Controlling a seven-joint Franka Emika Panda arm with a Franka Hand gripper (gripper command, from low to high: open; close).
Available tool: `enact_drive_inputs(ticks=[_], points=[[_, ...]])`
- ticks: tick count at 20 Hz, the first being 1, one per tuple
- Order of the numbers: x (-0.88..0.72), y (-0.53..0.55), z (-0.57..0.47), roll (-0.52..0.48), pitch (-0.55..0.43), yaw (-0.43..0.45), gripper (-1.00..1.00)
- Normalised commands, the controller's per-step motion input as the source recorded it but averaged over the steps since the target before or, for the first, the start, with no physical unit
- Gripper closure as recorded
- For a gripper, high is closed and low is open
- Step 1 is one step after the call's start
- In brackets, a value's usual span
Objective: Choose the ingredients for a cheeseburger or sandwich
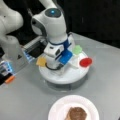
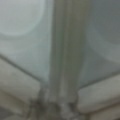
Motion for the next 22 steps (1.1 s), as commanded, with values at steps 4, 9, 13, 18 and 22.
enact_drive_inputs(ticks=[4, 9, 13, 18, 22], points=[[-0.28, -0.06, -0.23, -0.094, -0.170, 0.107, -1.00], [-0.27, -0.07, -0.24, -0.079, -0.185, 0.158, -1.00], [-0.26, -0.07, -0.26, -0.092, -0.214, 0.250, -1.00], [-0.24, -0.05, -0.29, -0.079, -0.210, 0.293, -1.00], [-0.25, 0.00, -0.33, -0.062, -0.193, 0.285, -1.00]])
